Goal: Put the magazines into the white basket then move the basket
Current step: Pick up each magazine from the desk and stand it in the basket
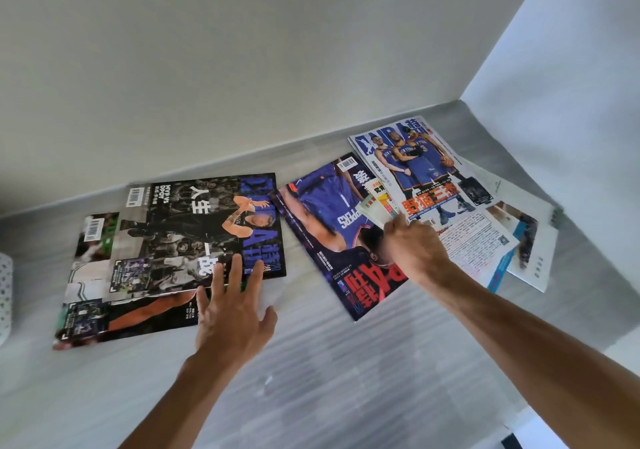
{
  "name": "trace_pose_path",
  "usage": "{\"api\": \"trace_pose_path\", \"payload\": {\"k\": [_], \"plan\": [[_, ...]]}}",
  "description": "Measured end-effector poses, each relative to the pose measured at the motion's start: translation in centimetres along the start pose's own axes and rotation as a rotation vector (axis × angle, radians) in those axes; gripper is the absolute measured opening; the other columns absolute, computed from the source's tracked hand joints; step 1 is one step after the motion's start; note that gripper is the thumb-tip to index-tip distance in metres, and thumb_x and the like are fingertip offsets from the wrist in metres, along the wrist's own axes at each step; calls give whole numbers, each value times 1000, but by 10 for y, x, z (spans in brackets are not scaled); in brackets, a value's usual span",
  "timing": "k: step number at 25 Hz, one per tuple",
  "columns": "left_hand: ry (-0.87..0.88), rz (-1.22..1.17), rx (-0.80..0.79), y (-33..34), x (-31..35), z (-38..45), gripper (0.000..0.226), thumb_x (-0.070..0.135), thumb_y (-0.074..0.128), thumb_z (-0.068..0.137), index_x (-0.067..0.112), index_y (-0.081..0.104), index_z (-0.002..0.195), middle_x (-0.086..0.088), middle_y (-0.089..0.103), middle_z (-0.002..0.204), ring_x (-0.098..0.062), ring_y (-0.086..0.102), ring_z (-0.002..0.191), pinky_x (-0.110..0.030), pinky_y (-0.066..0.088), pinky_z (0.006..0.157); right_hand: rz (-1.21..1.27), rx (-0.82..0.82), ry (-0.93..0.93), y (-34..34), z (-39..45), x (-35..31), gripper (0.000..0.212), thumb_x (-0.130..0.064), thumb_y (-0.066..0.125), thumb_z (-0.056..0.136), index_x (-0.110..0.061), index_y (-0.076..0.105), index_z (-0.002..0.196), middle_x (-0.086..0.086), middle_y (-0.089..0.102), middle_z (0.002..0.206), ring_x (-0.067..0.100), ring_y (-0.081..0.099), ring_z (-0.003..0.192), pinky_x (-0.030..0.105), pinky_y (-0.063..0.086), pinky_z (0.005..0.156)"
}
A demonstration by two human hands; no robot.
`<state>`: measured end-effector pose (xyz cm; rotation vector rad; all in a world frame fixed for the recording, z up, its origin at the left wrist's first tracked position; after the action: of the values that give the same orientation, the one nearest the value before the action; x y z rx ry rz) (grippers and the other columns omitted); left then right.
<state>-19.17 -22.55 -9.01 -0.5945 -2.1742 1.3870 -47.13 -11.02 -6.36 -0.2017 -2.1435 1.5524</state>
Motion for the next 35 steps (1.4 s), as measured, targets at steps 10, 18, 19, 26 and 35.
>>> {"api": "trace_pose_path", "payload": {"k": [10, 18, 19, 26, 35], "plan": [[61, -282, -120, -15, -18, 3, 78, 38, 60, 87, 38, 19, 153, 8, 4, 164, -20, -2, 152, -49, 13, 121, 119, 482, -35, -44, -31, -52, 12, -13, 61, 82, -3, 61, 76, 12, 61, 66, 29, 57, 60, 40, 51, 59], [-524, -1464, 221, -36, -110, -48, 21, 11, 58, 91, 23, 69, 103, -5, 72, 101, -25, 68, 96, -39, 54, 80, 692, 546, -290, -145, -86, -182, 18, -19, 43, 95, -10, 57, 90, 3, 60, 80, 20, 56, 71, 31, 47, 63], [-571, -1477, 181, -36, -124, -58, 13, 21, 62, 90, 24, 71, 98, -4, 73, 96, -28, 68, 93, -42, 51, 79, 760, 551, -316, -153, -85, -189, 17, -18, 43, 96, -9, 57, 91, 2, 61, 79, 18, 57, 69, 28, 46, 60], [-367, -1448, -296, -74, -150, -107, 15, 9, 66, 84, 6, 77, 94, -13, 77, 94, -30, 73, 90, -34, 55, 80, 1140, 257, -435, -168, -70, -212, 11, -16, 51, 99, -9, 58, 94, -5, 51, 61, 6, 44, 51, 21, 31, 50], [-550, -1381, 301, -99, -181, -111, 31, 18, 78, 77, 21, 65, 105, 9, 70, 87, -6, 67, 79, -18, 48, 63, 2002, -645, 244, -133, -28, -240, 32, -35, 50, 98, -8, 66, 105, 14, 69, 92, 22, 68, 67, 30, 56, 58]]}}
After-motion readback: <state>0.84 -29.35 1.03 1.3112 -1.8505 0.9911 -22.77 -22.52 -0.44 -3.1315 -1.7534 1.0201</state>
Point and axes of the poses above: each hand's wrist, its own z-axis towards the middle knuckle, its own y-axis out of the palm, x = y × z, the point moved 2 cm from there along z, towards the middle knuckle
